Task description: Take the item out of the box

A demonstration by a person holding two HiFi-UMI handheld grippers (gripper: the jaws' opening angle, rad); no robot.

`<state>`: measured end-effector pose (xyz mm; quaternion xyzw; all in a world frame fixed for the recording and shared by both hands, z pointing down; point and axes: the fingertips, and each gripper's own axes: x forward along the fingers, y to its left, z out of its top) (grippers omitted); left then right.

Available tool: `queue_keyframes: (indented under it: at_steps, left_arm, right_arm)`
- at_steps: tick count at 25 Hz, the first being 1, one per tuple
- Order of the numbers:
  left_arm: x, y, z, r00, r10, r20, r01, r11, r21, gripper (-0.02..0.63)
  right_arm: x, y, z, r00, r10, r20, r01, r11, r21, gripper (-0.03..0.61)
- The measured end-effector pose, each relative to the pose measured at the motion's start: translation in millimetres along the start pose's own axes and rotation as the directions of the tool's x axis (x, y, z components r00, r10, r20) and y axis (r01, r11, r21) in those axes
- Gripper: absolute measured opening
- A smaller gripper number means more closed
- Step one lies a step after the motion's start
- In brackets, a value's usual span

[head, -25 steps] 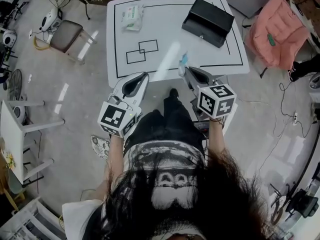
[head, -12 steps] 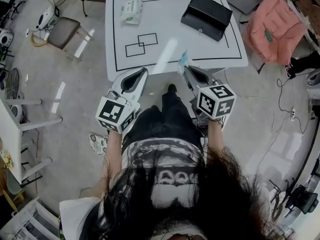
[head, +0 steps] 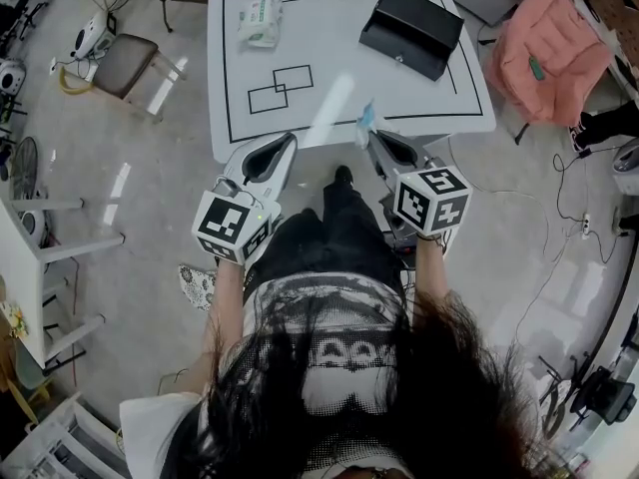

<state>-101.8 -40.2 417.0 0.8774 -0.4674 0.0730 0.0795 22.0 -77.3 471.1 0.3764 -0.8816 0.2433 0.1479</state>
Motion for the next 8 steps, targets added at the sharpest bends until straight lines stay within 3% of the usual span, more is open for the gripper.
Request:
queue_keyframes:
  at_steps: [8]
  left_arm:
    - [5.3, 2.5, -4.3, 1.0, -0.001, -0.003, 0.001, 1.0, -0.002, 0.0]
  right_arm:
    - [6.3, -8.3, -2.3, 1.0, -0.012, -0.002, 0.012, 1.0, 0.005, 0.011]
